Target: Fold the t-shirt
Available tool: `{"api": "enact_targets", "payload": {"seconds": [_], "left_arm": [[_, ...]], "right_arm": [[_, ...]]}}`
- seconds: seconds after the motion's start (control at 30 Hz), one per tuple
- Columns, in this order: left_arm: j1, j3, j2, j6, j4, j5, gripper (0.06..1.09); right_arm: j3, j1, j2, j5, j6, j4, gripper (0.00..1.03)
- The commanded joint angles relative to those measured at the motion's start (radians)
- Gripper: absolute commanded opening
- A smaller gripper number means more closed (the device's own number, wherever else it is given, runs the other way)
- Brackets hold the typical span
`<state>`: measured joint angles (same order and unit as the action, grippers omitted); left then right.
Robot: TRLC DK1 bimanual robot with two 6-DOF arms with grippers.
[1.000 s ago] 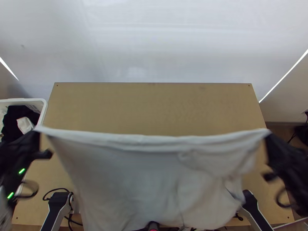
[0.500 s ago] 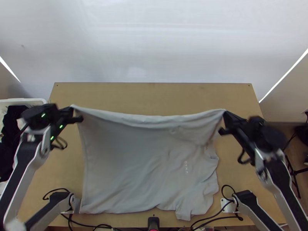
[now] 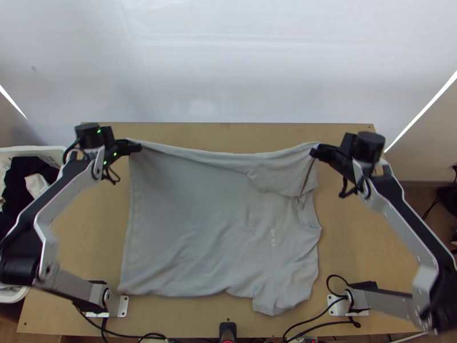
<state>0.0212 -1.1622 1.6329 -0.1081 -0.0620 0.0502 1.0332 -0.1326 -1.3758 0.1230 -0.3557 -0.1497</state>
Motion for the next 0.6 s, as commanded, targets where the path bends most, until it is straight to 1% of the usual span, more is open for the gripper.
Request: {"api": "enact_targets", "payload": {"seconds": [0.0,0.1,0.23,0.4,0.47,0.57], "left_arm": [[-0.001,-0.177,0.225,-0.007,-0.004,-0.016,0.09],[-0.003,-0.229,0.289,-0.007,-0.015,-0.021,0.09],[-0.009,-0.318,0.38,-0.007,-0.048,-0.066,0.09],[-0.004,-0.389,0.424,-0.024,-0.088,-0.092,0.09],[-0.001,-0.41,0.427,-0.033,-0.144,-0.092,0.09],[0.0,-0.43,0.42,-0.041,-0.26,-0.09,0.09]], "right_arm": [[0.191,0.021,-0.235,0.0,-0.015,-0.083,0.03],[0.274,0.021,-0.327,-0.002,-0.019,-0.139,0.03],[0.406,0.019,-0.457,-0.002,-0.023,-0.238,0.03],[0.47,0.011,-0.503,-0.002,-0.034,-0.26,0.03],[0.472,0.007,-0.503,-0.002,-0.04,-0.264,0.03],[0.472,0.004,-0.497,-0.003,-0.04,-0.318,0.03]]}}
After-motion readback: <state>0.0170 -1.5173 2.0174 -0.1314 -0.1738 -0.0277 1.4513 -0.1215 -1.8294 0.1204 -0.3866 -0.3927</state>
